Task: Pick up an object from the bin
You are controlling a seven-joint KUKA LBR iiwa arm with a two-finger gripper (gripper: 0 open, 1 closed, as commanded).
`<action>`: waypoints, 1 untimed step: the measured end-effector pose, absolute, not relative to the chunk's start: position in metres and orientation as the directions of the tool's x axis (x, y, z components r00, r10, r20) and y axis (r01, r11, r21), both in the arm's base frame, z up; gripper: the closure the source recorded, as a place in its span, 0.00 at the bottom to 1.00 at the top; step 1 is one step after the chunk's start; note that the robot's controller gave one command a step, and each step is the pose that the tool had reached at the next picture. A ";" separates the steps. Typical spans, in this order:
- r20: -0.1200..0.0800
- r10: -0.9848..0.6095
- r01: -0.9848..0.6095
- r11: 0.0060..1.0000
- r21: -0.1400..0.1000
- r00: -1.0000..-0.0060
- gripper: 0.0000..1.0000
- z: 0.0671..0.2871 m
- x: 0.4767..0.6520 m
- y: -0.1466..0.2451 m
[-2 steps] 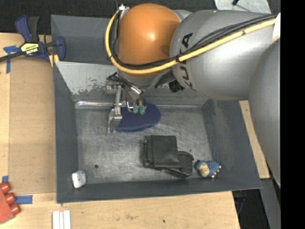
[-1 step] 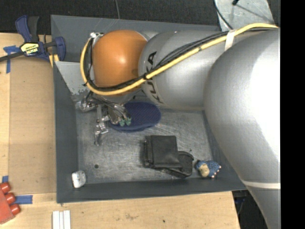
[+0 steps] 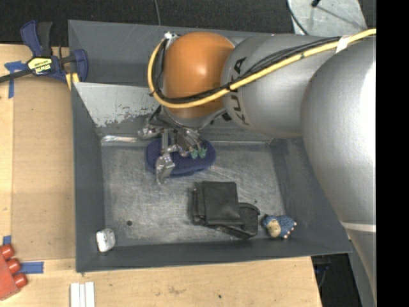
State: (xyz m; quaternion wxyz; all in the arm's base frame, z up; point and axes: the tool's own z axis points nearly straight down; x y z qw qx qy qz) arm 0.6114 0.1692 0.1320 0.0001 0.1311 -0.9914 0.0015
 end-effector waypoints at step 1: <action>-0.013 -0.154 -0.154 0.988 0.005 -0.988 0.00 0.087 0.607 0.100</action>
Offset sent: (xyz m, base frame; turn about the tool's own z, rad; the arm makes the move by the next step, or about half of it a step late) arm -0.0080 -0.0691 -0.0475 0.1040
